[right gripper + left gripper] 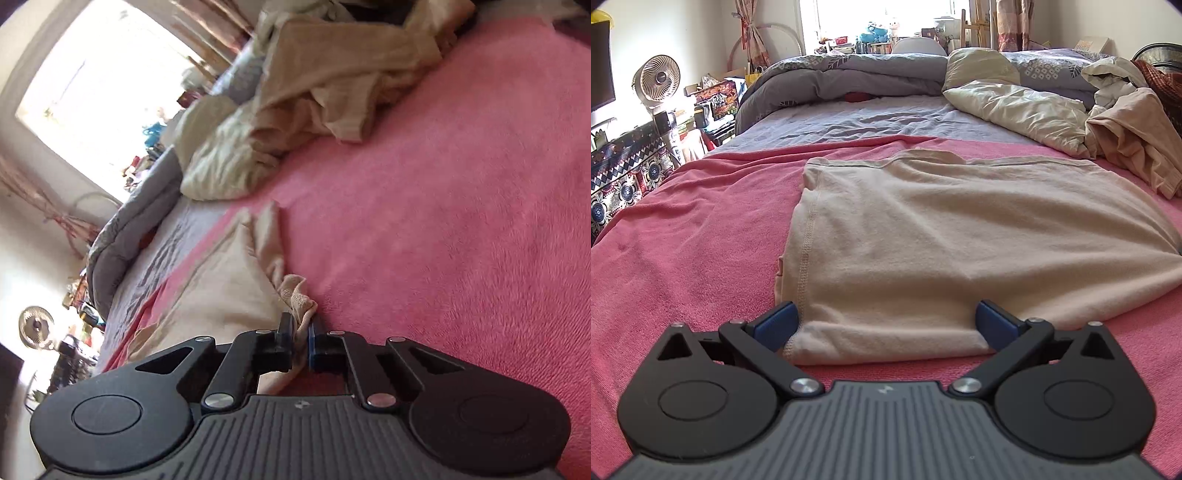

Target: Fold clothes

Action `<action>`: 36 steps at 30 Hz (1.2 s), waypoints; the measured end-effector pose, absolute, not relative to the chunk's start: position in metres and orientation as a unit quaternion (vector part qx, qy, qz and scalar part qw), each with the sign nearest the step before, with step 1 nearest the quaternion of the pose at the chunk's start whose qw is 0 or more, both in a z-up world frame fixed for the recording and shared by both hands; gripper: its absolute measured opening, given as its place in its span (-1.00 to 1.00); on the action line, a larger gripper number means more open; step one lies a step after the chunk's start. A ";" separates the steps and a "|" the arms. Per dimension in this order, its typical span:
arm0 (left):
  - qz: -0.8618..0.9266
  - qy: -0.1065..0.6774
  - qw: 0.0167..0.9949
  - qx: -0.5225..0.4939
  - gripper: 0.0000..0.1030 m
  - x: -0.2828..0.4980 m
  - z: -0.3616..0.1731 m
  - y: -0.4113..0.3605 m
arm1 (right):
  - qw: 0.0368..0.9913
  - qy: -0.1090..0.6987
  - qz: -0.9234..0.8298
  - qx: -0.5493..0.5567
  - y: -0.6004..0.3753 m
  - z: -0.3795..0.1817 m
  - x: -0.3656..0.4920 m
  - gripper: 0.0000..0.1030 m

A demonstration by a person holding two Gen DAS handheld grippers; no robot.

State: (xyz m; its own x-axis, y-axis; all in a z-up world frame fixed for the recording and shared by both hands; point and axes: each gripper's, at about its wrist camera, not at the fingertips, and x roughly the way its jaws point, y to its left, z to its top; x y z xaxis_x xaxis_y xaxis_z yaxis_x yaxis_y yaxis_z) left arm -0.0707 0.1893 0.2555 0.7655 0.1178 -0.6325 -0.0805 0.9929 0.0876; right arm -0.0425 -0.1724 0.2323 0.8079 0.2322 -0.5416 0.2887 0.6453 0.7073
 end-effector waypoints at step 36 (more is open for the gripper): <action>0.061 0.342 0.936 0.051 1.00 -0.076 0.263 0.190 | 0.909 0.363 0.135 0.158 -0.178 0.264 -0.055 -0.92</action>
